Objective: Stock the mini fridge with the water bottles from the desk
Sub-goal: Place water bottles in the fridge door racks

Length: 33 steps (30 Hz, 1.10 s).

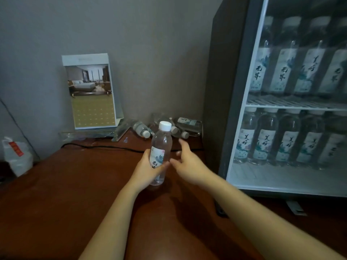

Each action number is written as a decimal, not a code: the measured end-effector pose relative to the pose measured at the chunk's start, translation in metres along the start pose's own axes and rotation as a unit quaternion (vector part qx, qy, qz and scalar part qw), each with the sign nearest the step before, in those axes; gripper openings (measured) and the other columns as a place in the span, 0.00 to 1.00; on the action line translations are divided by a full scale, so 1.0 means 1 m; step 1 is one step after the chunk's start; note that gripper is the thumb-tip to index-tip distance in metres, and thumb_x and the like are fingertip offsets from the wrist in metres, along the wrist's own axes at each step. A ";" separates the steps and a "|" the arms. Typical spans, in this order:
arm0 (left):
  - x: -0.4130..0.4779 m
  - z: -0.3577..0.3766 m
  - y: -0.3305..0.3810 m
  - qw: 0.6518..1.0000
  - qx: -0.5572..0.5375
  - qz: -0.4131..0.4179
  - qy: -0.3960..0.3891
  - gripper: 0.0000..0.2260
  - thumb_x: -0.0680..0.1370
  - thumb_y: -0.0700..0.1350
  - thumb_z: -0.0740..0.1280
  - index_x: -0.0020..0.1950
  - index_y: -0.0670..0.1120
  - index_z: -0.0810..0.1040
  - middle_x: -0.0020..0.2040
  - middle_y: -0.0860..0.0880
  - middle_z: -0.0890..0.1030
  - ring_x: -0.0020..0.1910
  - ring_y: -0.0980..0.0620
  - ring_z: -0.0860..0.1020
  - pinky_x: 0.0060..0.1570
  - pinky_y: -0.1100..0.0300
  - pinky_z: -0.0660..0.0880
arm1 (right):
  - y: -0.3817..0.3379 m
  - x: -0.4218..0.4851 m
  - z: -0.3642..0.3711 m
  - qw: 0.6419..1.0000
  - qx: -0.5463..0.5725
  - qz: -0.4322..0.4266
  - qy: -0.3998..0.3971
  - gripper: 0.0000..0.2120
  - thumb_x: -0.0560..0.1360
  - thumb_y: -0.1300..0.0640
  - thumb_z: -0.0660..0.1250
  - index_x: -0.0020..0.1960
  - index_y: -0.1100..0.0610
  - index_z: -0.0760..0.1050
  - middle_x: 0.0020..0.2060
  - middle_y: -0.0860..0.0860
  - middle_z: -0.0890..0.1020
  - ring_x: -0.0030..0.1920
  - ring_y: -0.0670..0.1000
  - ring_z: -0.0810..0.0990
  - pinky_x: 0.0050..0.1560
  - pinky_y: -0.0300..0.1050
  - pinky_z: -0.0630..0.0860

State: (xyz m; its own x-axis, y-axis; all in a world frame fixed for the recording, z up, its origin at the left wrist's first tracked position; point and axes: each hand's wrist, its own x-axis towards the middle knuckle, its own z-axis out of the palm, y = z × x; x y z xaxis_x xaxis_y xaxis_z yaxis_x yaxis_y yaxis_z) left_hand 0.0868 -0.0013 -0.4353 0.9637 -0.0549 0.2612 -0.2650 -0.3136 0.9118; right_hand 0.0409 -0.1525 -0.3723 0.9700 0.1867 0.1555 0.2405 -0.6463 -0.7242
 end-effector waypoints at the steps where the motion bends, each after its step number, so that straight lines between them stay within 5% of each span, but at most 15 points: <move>1: -0.005 -0.002 0.002 0.999 -0.033 -0.013 -0.014 0.20 0.70 0.51 0.74 0.58 0.53 0.70 0.53 0.51 0.80 0.54 0.52 0.79 0.54 0.54 0.77 | 0.010 -0.003 0.008 0.998 0.049 0.033 -0.015 0.34 0.78 0.57 0.62 0.77 0.52 0.44 0.70 0.57 0.68 0.67 0.54 0.70 0.63 0.43 0.68; 7: -0.037 -0.015 0.013 0.988 -0.146 -0.043 -0.036 0.17 0.75 0.43 0.67 0.62 0.51 0.70 0.57 0.53 0.79 0.53 0.60 0.79 0.44 0.69 0.75 | 0.032 -0.011 0.045 0.982 0.174 0.057 -0.051 0.34 0.77 0.57 0.65 0.76 0.50 0.50 0.71 0.54 0.66 0.70 0.50 0.66 0.66 0.42 0.67; 15: -0.066 -0.015 0.034 0.991 -0.095 -0.034 -0.088 0.19 0.69 0.42 0.74 0.57 0.51 0.75 0.53 0.50 0.83 0.53 0.53 0.81 0.48 0.61 0.77 | 0.025 -0.037 0.026 0.982 0.176 -0.039 -0.053 0.26 0.68 0.54 0.74 0.63 0.50 0.67 0.56 0.44 0.78 0.52 0.40 0.77 0.48 0.35 0.77; 22: -0.101 0.024 0.082 0.980 -0.154 0.018 -0.123 0.31 0.58 0.52 0.76 0.59 0.50 0.75 0.54 0.47 0.83 0.54 0.50 0.81 0.49 0.59 0.77 | 0.024 -0.099 -0.023 0.985 0.147 -0.076 0.047 0.25 0.64 0.51 0.76 0.58 0.47 0.71 0.53 0.43 0.78 0.53 0.41 0.78 0.53 0.41 0.78; 28: -0.121 0.081 0.135 0.968 -0.136 0.055 -0.201 0.33 0.58 0.58 0.77 0.60 0.49 0.76 0.56 0.47 0.81 0.58 0.49 0.78 0.57 0.52 0.75 | 0.038 -0.170 -0.082 0.975 0.170 -0.038 0.134 0.23 0.65 0.52 0.77 0.57 0.49 0.72 0.48 0.40 0.79 0.48 0.34 0.77 0.44 0.28 0.75; 33: -0.139 0.150 0.178 0.934 -0.173 0.063 -0.305 0.26 0.65 0.53 0.75 0.60 0.48 0.74 0.56 0.48 0.82 0.56 0.52 0.80 0.55 0.57 0.74 | 0.067 -0.239 -0.134 0.952 0.207 0.014 0.225 0.22 0.65 0.56 0.77 0.56 0.53 0.75 0.45 0.46 0.84 0.46 0.41 0.82 0.47 0.38 0.80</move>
State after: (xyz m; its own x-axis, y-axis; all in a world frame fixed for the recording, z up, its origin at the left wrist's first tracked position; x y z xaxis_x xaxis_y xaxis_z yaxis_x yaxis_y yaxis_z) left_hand -0.0894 -0.1919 -0.3566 0.7345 -0.6345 0.2407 -0.2711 0.0508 0.9612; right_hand -0.1704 -0.3390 -0.3679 0.9147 -0.2228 0.3370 0.2706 -0.2816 -0.9206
